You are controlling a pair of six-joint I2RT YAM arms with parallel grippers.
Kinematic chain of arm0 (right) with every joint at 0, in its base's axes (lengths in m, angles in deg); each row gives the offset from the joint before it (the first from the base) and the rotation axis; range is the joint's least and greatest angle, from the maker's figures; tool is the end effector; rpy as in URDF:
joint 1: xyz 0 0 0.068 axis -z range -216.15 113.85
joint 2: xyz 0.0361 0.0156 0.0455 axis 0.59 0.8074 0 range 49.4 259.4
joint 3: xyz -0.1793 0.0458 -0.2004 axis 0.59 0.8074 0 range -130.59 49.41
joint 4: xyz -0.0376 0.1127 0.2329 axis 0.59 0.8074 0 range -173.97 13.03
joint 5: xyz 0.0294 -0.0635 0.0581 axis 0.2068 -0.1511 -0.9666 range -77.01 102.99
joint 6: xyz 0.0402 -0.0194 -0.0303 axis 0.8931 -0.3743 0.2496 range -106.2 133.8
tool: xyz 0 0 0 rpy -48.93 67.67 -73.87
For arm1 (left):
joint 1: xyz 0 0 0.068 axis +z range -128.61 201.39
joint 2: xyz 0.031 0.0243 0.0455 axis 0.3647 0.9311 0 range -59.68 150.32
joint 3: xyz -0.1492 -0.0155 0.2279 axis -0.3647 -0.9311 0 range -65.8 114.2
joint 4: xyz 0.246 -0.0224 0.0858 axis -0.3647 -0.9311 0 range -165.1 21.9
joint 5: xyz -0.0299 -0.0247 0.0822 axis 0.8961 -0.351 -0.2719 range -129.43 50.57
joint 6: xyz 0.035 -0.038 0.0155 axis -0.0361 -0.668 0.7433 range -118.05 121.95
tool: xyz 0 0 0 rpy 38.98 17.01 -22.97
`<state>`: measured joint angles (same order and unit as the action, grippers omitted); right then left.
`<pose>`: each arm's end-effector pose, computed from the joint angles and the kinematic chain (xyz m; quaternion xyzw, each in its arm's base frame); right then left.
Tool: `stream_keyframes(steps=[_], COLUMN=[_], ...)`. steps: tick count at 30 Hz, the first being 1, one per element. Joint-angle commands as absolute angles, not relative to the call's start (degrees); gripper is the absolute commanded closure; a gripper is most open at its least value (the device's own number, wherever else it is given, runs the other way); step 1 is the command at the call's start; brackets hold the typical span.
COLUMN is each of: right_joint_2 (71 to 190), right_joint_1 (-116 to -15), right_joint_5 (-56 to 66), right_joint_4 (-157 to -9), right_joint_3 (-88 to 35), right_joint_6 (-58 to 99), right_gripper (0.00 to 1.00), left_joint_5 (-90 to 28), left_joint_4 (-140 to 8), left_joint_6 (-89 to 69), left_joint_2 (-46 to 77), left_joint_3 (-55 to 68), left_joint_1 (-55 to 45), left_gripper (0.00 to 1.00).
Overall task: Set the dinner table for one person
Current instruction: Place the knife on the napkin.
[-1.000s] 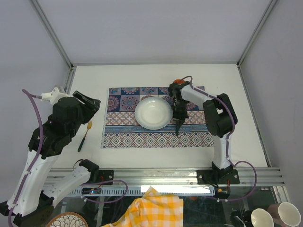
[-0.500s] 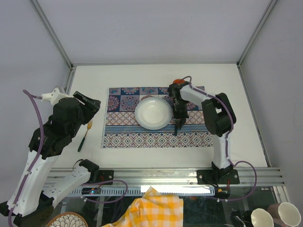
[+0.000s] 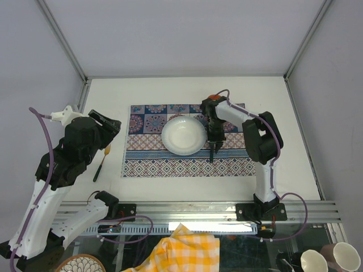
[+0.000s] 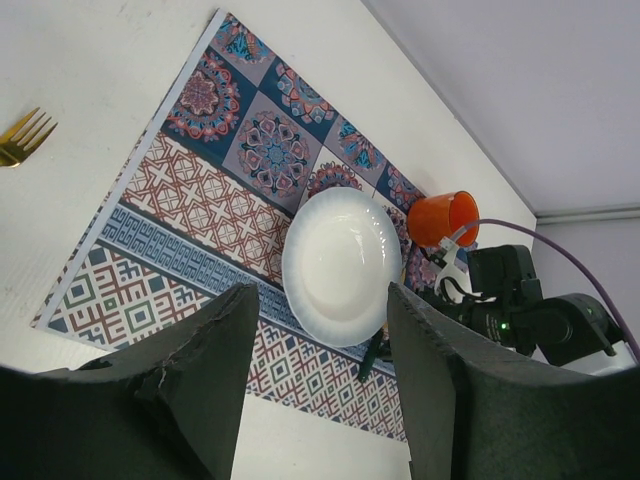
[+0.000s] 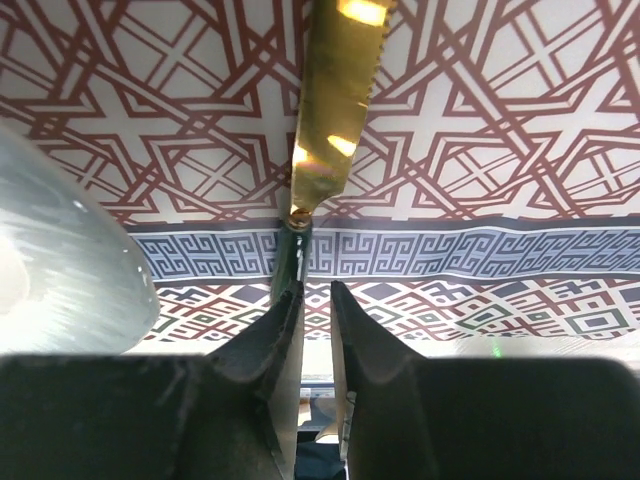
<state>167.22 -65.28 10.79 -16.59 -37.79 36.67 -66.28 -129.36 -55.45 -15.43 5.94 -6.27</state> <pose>0.3219 0.1809 0.1653 0.0531 -0.9960 0.0134 0.0711 0.1036 -0.0360 0.4053 -0.3260 0.8011 -0.1589 0.4762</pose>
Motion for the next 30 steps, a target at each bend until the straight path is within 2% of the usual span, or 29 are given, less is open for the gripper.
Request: stream_keyframes(steps=[1,30], right_joint_2=[163.18,166.82], right_joint_1=[-65.60,-68.14], right_joint_5=[11.46,10.40], right_joint_4=[-17.09,-22.06], right_joint_3=[-40.78,-35.26], right_joint_6=[37.88,39.59], right_gripper=[0.81,0.80], left_joint_5=[-65.62,-65.93], left_joint_4=[-126.68,-126.81], left_joint_6=[-54.70,-54.38], left_joint_2=[-15.39,-16.04], left_joint_3=[5.92,5.22], left_joint_1=[-5.90,-5.92], left_gripper=[0.44,0.43])
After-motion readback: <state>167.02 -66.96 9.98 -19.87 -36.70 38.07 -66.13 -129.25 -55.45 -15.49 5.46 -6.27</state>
